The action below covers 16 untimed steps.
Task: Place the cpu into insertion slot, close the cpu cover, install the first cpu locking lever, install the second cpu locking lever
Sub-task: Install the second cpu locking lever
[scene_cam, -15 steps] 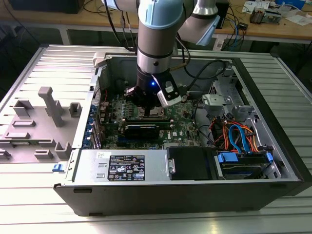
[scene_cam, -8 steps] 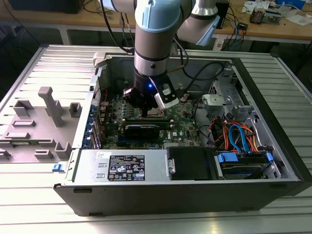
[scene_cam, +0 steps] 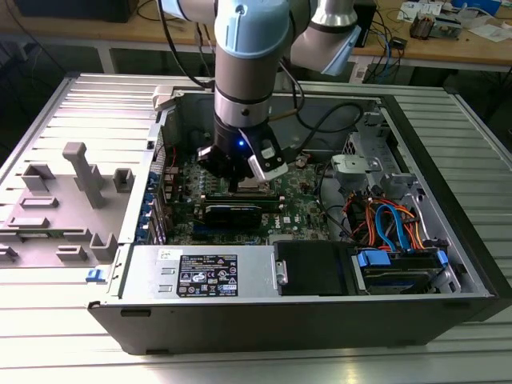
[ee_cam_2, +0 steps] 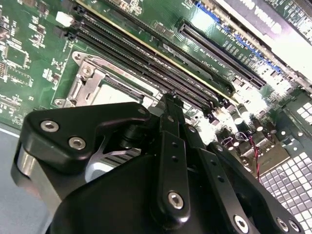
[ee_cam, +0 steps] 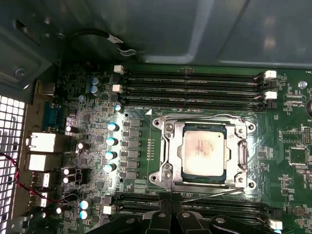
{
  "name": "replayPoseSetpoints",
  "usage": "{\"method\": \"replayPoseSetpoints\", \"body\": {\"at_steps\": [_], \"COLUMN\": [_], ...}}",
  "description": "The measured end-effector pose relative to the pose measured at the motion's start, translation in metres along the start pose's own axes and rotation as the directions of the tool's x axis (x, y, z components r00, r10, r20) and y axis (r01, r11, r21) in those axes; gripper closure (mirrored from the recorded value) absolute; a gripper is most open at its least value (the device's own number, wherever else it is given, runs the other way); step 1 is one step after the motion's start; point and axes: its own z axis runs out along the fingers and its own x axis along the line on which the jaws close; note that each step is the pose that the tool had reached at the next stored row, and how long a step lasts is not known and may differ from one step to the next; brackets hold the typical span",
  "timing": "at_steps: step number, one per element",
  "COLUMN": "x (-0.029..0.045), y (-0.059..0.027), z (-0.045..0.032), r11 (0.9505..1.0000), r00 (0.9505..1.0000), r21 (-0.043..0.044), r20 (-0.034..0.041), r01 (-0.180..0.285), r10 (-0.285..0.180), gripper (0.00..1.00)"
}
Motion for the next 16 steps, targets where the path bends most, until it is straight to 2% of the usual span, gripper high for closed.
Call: {"method": "replayPoseSetpoints", "body": {"at_steps": [4,16], "x": [0.0020,0.0021], "y": [-0.0003,-0.0019], "z": [0.0030,0.0029], "r11": [1.0000,1.0000], "r00": [1.0000,1.0000], "r21": [-0.0031,-0.0063], "r20": [-0.0003,-0.0003], "r01": [0.003,0.003], "r10": [-0.003,-0.003], "gripper": [0.89,0.89]}}
